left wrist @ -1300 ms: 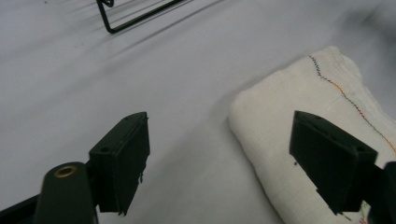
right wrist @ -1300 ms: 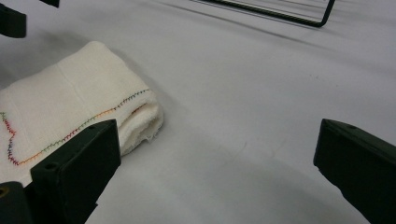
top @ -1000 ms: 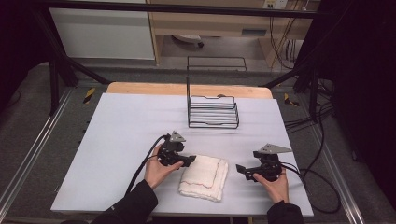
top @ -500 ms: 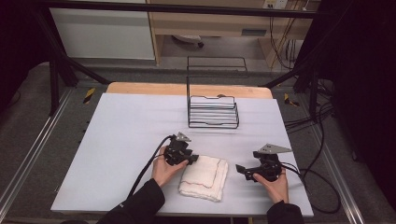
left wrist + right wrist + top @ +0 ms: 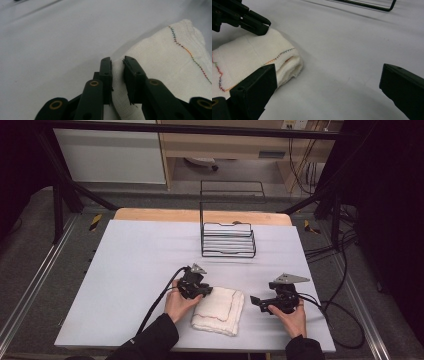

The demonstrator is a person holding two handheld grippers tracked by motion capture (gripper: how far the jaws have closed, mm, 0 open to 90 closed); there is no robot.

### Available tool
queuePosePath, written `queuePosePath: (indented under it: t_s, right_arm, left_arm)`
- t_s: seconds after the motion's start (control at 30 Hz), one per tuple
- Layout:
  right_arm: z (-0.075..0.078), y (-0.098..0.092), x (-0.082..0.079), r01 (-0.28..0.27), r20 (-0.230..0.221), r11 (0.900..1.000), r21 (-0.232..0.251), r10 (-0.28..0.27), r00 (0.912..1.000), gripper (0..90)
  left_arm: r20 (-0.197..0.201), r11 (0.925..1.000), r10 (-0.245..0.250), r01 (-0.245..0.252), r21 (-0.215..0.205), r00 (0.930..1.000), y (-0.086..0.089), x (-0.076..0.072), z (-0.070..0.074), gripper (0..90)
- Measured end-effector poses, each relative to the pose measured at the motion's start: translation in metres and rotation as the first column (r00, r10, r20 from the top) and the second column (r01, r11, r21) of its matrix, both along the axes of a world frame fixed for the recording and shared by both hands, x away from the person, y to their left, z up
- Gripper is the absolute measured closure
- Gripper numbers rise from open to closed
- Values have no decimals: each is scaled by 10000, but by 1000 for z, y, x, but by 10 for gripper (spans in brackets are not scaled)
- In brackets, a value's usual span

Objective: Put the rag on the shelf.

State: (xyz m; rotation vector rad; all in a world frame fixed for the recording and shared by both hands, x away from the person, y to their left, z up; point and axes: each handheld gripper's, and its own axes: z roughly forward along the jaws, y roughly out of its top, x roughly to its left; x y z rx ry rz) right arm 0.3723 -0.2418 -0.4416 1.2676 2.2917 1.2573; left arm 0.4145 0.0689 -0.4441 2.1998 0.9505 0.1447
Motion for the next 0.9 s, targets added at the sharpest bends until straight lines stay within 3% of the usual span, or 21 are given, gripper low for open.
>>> queuePosePath:
  t_s: [0.17, 0.33, 0.5, 0.57, 0.77, 0.9]
  right_arm:
    - [2, 19, 3, 75, -136, 10000, 51, -74, 9999, 45]
    - [4, 37, 6, 251, -172, 9994, -239, -256, 9995, 78]
    - [1, 49, 9, 136, -271, 9991, -394, -147, 9995, 169]
    - [-2, 55, 11, 3, -529, 9988, -480, -28, 9986, 253]
    - [-9, 59, 14, 122, -800, 9973, -729, -180, 9966, 377]
    - [-11, 62, 11, 202, -979, 9988, -449, -246, 9949, 504]
  left_arm:
    - [105, 9999, -101, 100, 84, 9999, -1, -1, 0, 786]
    - [204, 9997, -235, 234, 69, 9995, -1, -1, -1, 791]
    - [194, 9996, -280, 279, 66, 9994, 0, 0, -1, 792]
    - [204, 9996, -279, 277, 72, 9994, 0, 0, -1, 792]
    - [306, 9992, -374, 371, 117, 9988, 0, -1, -2, 792]
    - [386, 9990, -431, 425, 163, 9983, 0, -1, -2, 793]
